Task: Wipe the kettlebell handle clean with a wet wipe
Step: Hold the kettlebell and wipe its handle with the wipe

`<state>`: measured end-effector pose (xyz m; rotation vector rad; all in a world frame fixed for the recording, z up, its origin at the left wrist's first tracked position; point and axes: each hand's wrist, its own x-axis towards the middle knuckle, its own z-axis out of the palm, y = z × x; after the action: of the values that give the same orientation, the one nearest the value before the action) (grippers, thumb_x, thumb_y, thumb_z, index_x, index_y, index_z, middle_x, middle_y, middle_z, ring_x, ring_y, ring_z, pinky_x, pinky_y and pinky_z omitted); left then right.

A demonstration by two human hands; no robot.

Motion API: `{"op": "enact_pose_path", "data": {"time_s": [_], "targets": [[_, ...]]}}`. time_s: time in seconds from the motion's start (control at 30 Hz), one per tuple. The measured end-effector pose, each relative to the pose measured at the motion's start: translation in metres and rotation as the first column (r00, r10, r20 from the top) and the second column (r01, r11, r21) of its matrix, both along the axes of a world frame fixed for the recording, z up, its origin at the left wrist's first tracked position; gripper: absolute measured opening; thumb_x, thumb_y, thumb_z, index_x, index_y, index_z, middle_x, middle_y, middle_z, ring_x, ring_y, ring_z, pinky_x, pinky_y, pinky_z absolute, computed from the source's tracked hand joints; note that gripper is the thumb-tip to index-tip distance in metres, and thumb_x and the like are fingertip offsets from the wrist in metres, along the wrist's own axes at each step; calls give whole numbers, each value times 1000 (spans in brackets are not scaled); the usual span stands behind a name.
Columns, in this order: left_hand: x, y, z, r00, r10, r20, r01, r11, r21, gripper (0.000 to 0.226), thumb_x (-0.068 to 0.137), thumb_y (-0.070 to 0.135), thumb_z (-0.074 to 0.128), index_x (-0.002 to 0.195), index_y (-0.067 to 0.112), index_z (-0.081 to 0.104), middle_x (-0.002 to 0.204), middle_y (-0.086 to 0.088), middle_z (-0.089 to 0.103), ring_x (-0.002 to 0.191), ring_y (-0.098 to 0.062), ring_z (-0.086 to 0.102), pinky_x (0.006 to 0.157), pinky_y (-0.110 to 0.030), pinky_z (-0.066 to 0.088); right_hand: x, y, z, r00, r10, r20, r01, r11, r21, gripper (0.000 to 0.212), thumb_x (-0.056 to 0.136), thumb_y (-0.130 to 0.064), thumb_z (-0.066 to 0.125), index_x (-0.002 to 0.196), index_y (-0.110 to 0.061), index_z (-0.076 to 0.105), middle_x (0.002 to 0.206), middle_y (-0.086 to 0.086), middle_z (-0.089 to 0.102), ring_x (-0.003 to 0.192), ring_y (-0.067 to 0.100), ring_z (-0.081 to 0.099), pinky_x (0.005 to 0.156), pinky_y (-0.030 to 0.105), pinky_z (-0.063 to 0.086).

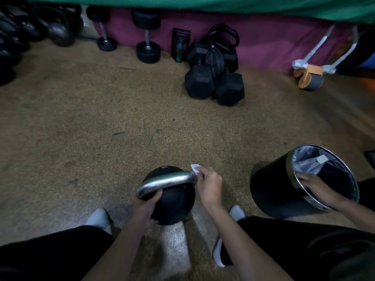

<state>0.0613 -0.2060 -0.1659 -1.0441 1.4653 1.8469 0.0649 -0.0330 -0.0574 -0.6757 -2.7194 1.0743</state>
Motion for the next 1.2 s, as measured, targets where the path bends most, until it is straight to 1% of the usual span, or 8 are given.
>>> {"op": "enact_pose_path", "data": {"time_s": [0.07,0.23,0.37,0.53,0.7,0.8,1.07,1.2], "targets": [[-1,1,1,1000,-3,9,3,1000,-10,75,73,31,89,138,28,51,138,-11,59,126,-43,54,80,-69,52,-4,1,4,999,38,37,-40,999,34,31,88,4,53,109,-12,70,114,2,67,101,15,62,86,8,37],[-1,0,-2,1000,-23,-3,23,1000,-1,67,79,29,85,137,23,53,138,-12,58,127,-43,52,85,-67,52,1,4,12,996,88,29,-89,995,45,28,89,4,53,107,-7,71,111,4,68,96,10,61,76,-10,27],[-1,0,-1,1000,-18,8,18,1000,-21,75,76,31,87,140,24,49,141,-12,56,129,-44,51,84,-70,50,-10,8,11,986,97,137,-105,993,49,31,88,3,51,107,-11,71,111,6,70,99,19,65,85,12,41],[-1,2,1,1000,-27,13,27,999,-31,68,81,29,83,140,21,50,139,-13,58,127,-44,52,82,-66,52,-28,10,15,957,158,244,-174,984,46,34,88,1,48,105,-17,73,105,5,72,97,21,65,88,18,44],[-2,2,2,1000,-18,25,20,998,-62,72,78,31,86,139,24,49,140,-13,58,126,-44,54,69,-58,56,-28,16,19,943,193,271,-207,978,23,35,87,4,48,103,-15,73,106,1,72,94,15,65,79,4,37],[-2,1,0,1000,-8,25,10,998,-59,77,73,35,88,139,27,49,139,-10,59,125,-43,54,61,-54,57,-35,19,17,920,194,341,-218,975,33,35,86,3,51,101,-19,74,100,3,73,89,16,66,82,17,50],[-1,3,5,1000,-27,11,28,999,-47,68,80,30,84,139,24,51,138,-12,60,124,-42,55,60,-49,54,-53,23,23,846,299,442,-338,941,10,32,86,1,53,97,-20,75,99,1,73,83,13,64,72,13,42],[-1,1,2,999,-32,15,32,999,-27,69,79,30,85,139,24,51,138,-11,59,126,-43,54,71,-58,57,-51,31,26,839,329,433,-352,936,-27,28,85,1,55,94,-15,76,98,0,73,76,10,62,67,20,46]]}}
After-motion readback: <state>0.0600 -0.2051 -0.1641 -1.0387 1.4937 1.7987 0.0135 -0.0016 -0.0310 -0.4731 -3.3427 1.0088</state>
